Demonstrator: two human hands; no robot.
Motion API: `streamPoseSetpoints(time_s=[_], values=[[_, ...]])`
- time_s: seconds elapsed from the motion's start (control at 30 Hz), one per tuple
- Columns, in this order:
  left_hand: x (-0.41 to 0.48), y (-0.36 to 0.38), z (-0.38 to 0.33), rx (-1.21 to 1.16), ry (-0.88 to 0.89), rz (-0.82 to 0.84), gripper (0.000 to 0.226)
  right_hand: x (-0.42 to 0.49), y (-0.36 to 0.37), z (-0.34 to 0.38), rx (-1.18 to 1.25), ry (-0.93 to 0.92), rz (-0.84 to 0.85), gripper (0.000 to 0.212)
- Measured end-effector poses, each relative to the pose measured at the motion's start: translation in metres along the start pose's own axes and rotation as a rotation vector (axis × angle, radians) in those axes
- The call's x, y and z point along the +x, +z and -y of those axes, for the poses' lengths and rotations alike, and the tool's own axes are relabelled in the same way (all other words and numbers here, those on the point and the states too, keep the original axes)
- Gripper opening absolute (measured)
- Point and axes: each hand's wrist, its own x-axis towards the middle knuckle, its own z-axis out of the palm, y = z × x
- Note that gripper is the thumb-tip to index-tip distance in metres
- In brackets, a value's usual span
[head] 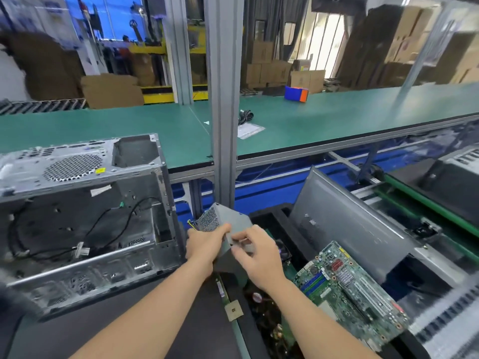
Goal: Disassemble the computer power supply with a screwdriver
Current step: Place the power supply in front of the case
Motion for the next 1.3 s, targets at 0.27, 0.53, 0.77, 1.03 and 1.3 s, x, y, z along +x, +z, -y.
streamPoseSetpoints(time_s=[0.27,0.53,0.77,1.03,1.3], values=[[-0.036,-0.073,0.050,-0.217,0.091,0.214,0.073,-0.016,-0.006,0.013,0.122,0.694,-0.101,0.004],[-0.047,-0.158,0.116,-0.313,0.024,0.336,0.082,-0.063,0.039,0.055,0.634,1.061,0.258,0.031],[-0.047,-0.247,0.205,-0.338,-0.132,0.207,0.086,-0.106,0.111,0.093,0.530,1.057,0.513,0.039],[-0.038,-0.297,0.224,0.037,-0.050,0.119,0.090,-0.119,0.153,0.112,0.384,0.882,0.581,0.036],[-0.031,-0.306,0.217,0.397,0.012,-0.206,0.123,-0.124,0.153,0.120,0.235,0.833,0.592,0.033]])
